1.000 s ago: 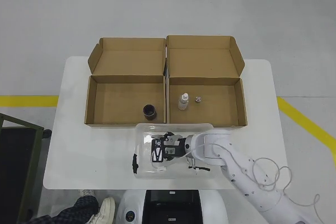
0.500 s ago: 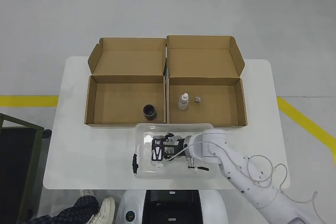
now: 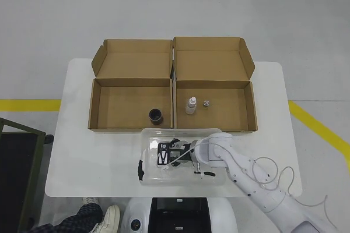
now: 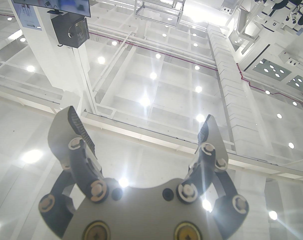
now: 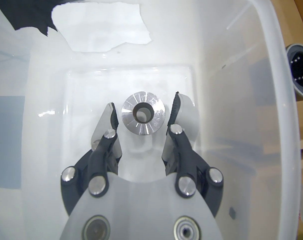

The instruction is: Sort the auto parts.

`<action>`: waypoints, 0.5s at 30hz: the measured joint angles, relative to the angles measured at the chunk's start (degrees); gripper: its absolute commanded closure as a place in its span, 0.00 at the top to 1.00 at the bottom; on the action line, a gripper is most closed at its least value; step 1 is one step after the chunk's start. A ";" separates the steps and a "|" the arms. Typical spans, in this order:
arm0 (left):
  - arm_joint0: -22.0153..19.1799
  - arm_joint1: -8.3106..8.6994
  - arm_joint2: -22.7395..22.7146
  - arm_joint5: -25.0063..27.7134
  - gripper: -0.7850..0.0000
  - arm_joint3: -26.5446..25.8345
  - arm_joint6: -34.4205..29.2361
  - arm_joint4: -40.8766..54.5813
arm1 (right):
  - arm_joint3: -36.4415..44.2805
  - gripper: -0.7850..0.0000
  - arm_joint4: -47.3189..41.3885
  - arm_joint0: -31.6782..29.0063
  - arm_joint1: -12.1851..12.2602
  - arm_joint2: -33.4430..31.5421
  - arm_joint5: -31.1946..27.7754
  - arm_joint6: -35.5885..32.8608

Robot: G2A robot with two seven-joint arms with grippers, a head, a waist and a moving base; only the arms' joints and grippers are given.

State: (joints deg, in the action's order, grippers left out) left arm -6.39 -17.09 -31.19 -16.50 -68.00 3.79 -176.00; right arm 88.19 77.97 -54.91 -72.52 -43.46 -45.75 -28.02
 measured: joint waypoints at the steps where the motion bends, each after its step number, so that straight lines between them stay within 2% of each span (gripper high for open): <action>1: 0.00 0.00 0.00 0.00 1.00 0.00 0.00 0.00 | -0.11 0.33 0.02 0.08 -0.03 0.07 0.01 0.11; 3: 0.00 0.00 0.00 0.00 1.00 0.00 0.00 0.00 | -0.31 0.06 0.03 0.23 -0.09 0.21 0.03 0.34; 4: 0.00 0.00 0.00 0.00 1.00 0.00 0.00 0.00 | -0.38 0.00 -0.02 0.29 -0.11 0.26 -0.01 0.47; 15: 0.00 0.00 0.00 0.00 1.00 0.00 0.00 0.00 | 0.65 0.00 -0.70 0.51 -0.07 0.16 -0.94 0.97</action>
State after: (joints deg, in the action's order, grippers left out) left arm -6.39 -17.09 -31.19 -16.50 -68.00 3.79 -176.00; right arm 88.85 77.27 -54.40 -72.60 -43.30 -46.69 -27.05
